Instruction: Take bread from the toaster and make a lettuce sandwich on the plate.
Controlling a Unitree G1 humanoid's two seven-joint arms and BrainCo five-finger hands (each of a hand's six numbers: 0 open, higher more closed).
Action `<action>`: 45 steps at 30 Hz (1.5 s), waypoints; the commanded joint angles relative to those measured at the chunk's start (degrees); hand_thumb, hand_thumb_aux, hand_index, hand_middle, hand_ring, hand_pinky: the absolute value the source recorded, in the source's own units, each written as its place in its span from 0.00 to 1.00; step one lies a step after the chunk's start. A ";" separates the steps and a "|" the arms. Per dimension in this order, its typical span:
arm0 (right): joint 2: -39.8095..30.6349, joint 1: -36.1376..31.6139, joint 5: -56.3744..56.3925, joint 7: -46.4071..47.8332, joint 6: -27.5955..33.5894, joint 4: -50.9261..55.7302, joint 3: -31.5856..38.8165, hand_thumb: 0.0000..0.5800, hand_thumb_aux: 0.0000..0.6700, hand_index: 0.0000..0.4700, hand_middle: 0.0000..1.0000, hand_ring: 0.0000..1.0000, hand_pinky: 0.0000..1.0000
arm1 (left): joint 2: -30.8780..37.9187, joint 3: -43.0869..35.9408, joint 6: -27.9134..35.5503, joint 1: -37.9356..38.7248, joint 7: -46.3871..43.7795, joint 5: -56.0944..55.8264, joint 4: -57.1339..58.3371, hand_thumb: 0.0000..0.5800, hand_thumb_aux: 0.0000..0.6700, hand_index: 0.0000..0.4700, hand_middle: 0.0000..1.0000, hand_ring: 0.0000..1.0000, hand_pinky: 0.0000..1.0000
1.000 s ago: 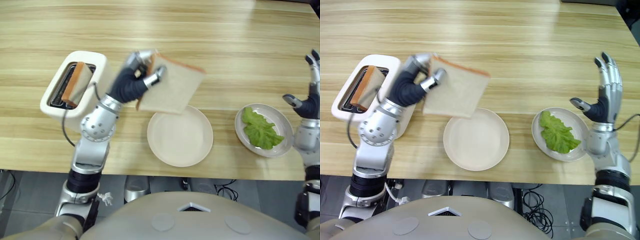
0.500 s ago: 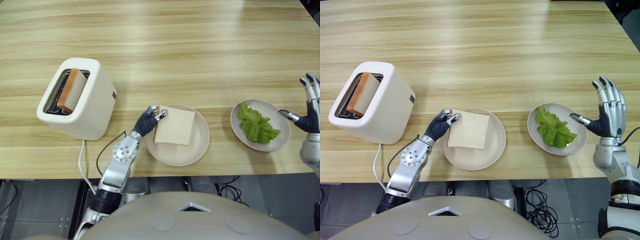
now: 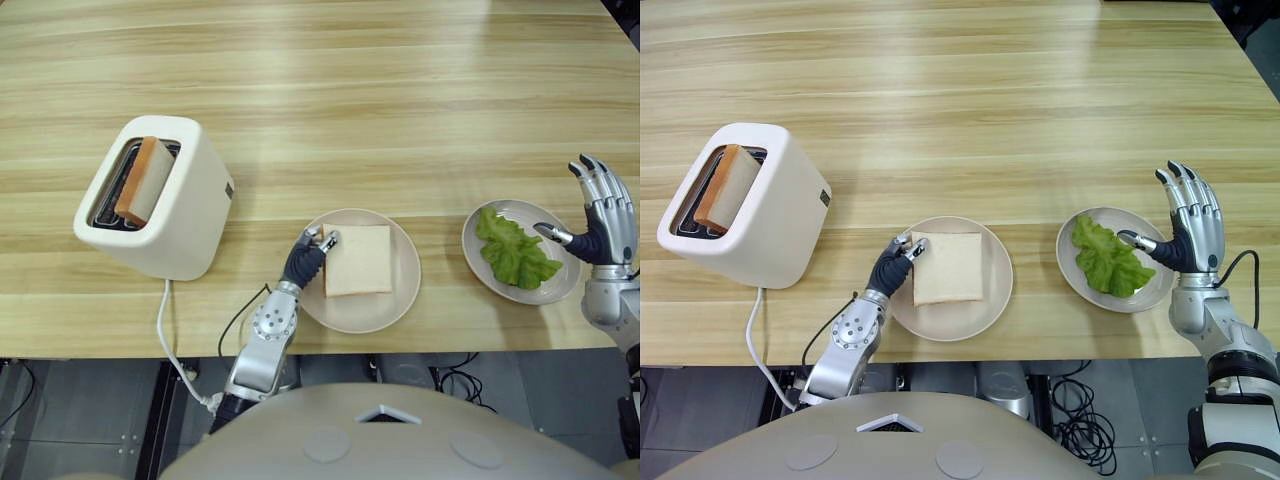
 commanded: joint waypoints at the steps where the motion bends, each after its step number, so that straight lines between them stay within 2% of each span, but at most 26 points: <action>1: -0.48 -0.73 0.61 -0.34 0.37 1.21 1.84 0.00 0.00 0.00 0.00 0.00 0.00 | 2.05 -2.75 2.21 0.68 -0.89 3.47 -2.93 1.00 1.00 0.98 1.00 1.00 1.00; 2: -0.54 -0.89 0.68 -0.43 0.37 1.52 2.16 0.00 0.00 0.00 0.00 0.00 0.00 | 2.79 -3.43 2.58 0.70 -1.00 4.66 -3.54 1.00 1.00 0.98 1.00 1.00 1.00; 3: -0.57 -1.03 0.70 -0.50 0.39 1.70 2.45 0.00 0.00 0.00 0.00 0.00 0.00 | 3.24 -3.76 2.76 0.71 -0.74 5.63 -4.01 0.10 0.05 0.05 1.00 1.00 1.00; 4: -0.56 -1.17 0.64 -0.63 0.40 1.95 2.69 0.00 0.00 0.00 0.00 0.00 0.00 | 3.57 -3.81 2.71 0.66 -0.18 6.59 -4.40 0.00 0.00 0.00 1.00 1.00 1.00; 10: -0.67 -1.43 0.95 -0.93 0.27 2.32 3.44 0.00 0.00 0.00 0.00 0.00 0.00 | 4.96 -1.54 0.42 -0.94 4.84 12.58 -7.71 0.00 0.00 0.00 1.00 1.00 1.00; 16: -1.06 -1.54 1.64 -1.19 -0.05 2.48 4.20 0.00 0.00 0.00 0.00 0.00 0.00 | 7.57 2.57 -2.31 -3.25 11.17 21.78 -16.12 0.00 0.00 0.00 1.00 1.00 1.00; 24: -1.65 -1.15 0.78 -0.69 0.52 4.18 6.15 0.00 0.00 0.00 0.00 0.00 0.00 | 12.11 13.69 -2.40 -6.67 14.44 29.96 -25.74 0.00 0.00 0.00 1.00 1.00 1.00; 30: -3.21 -1.95 -6.49 -5.92 4.52 7.55 13.52 0.00 0.00 0.00 0.00 0.00 0.00 | 12.33 16.17 -3.80 -5.86 14.97 29.44 -23.60 0.00 0.00 0.00 1.00 1.00 1.00; 43: -3.43 -5.28 -14.39 -13.63 11.67 13.41 26.38 0.00 0.00 0.00 0.00 0.00 0.00 | 10.99 12.71 -5.99 -4.94 13.83 28.95 -19.16 0.00 0.00 0.00 1.00 1.00 1.00; 44: -3.35 -5.42 -14.21 -13.83 11.67 13.75 26.83 0.43 0.25 0.24 0.00 0.00 0.00 | 10.97 12.59 -6.08 -4.86 13.87 29.16 -18.93 0.00 0.00 0.00 1.00 1.00 1.00; 45: -3.34 -5.52 -14.06 -14.00 11.69 13.97 27.20 0.77 0.52 0.51 0.00 0.00 0.00 | 10.94 12.49 -6.15 -4.76 13.91 29.27 -18.80 0.00 0.00 0.00 1.00 1.00 1.00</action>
